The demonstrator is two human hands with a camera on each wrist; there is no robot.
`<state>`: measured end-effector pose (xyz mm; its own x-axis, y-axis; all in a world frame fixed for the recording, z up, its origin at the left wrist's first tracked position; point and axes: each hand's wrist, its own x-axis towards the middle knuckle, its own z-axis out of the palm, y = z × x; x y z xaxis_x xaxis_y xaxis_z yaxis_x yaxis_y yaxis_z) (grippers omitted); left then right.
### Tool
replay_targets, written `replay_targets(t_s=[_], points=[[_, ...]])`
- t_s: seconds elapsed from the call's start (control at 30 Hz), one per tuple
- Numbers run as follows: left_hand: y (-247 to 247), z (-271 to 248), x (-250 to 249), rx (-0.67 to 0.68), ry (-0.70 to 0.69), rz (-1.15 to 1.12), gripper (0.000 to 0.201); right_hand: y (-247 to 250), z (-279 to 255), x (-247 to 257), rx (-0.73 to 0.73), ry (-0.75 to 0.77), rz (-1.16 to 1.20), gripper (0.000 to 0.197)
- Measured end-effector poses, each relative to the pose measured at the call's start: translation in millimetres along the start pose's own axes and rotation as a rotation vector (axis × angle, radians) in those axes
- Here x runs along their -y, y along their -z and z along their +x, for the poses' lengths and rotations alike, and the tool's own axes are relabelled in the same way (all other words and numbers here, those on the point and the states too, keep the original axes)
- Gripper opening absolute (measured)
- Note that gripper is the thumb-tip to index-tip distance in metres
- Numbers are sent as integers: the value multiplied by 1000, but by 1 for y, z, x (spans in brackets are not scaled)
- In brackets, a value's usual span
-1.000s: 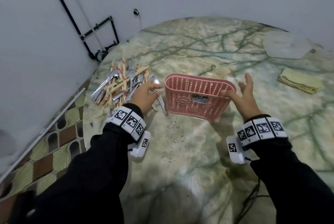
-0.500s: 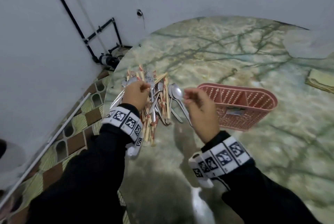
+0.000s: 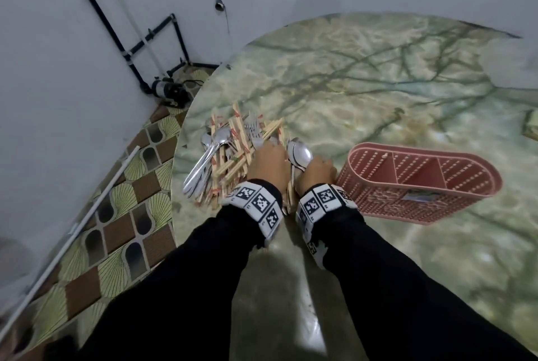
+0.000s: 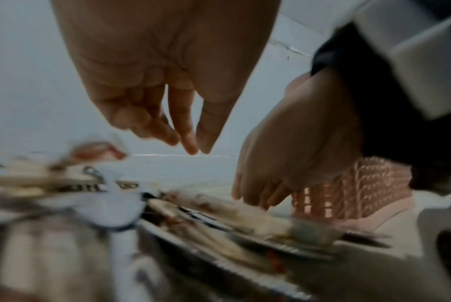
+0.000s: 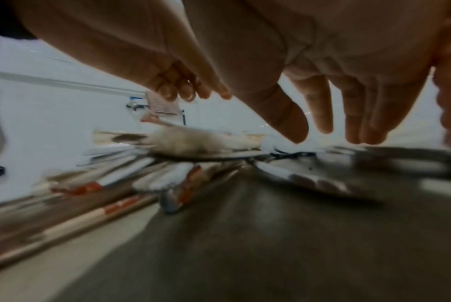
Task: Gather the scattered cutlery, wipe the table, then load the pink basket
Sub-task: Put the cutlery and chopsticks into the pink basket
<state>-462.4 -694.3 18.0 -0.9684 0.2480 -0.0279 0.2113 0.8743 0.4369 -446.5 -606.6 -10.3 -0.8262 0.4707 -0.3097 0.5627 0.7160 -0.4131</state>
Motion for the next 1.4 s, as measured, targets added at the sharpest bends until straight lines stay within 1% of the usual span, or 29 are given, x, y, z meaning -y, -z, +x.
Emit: replay_targets(t_s=[0.07, 0.13, 0.2, 0.27, 0.33, 0.4, 0.5, 0.57, 0.6, 0.67, 0.73, 0.8, 0.9, 1.0, 1.07, 1.13, 1.2, 1.23, 1.27, 1.33, 1.4], points=[[-6, -3, -8, 132, 61, -87, 20, 1, 2, -1, 53, -12, -17, 32], [-12, -5, -9, 206, 122, -101, 23, 2, -1, 0, 55, 3, -46, 26], [-17, -7, -6, 215, 148, -105, 24, 1, -5, 0, 48, 48, -61, 24], [-19, -9, -2, 204, 172, -130, 22, 2, -8, -1, 76, 82, -21, 29], [-18, -11, 0, 195, 181, -157, 19, 4, -8, -3, 113, 48, 15, 31], [-17, -13, 3, 181, 182, -208, 21, 5, -6, -5, 140, -23, 52, 26], [-21, -16, 8, 183, 221, -374, 32, 6, -7, -7, 140, -115, 245, 14], [-23, -19, 11, 226, 260, -510, 37, 8, -9, -6, 156, -124, 357, 9], [-23, -19, 11, 251, 270, -570, 38, 9, -11, -5, 173, -119, 409, 10], [-20, -21, 10, 288, 287, -647, 37, 13, -15, -5, 198, -102, 547, 20], [-15, -20, 12, 298, 313, -756, 33, 17, -20, -7, 220, -83, 740, 23], [-12, -19, 15, 339, 358, -893, 26, 20, -23, -8, 254, -71, 885, 21], [-6, -20, 16, 370, 350, -1014, 23, 22, -21, -9, 293, -67, 964, 14], [-1, -18, 14, 333, 288, -963, 23, 24, -20, -4, 283, -32, 1010, 16], [3, -14, 12, 334, 270, -965, 20, 25, -20, 1, 273, -1, 1022, 19], [4, -8, 11, 316, 311, -1017, 14, 27, -17, 6, 259, -16, 1052, 21], [2, -3, 11, 232, 378, -1008, 16, 27, -9, 8, 226, -63, 1079, 23], [-1, -2, 11, 170, 394, -953, 19, 26, -4, 9, 194, -93, 1054, 24], [-6, 1, 10, 115, 380, -851, 22, 26, 1, 10, 158, -121, 1007, 26], [-14, 4, 7, 56, 324, -557, 24, 21, 6, 12, 119, -161, 843, 28], [-22, 4, 3, 49, 306, -382, 25, 15, 7, 13, 150, -172, 703, 14]])
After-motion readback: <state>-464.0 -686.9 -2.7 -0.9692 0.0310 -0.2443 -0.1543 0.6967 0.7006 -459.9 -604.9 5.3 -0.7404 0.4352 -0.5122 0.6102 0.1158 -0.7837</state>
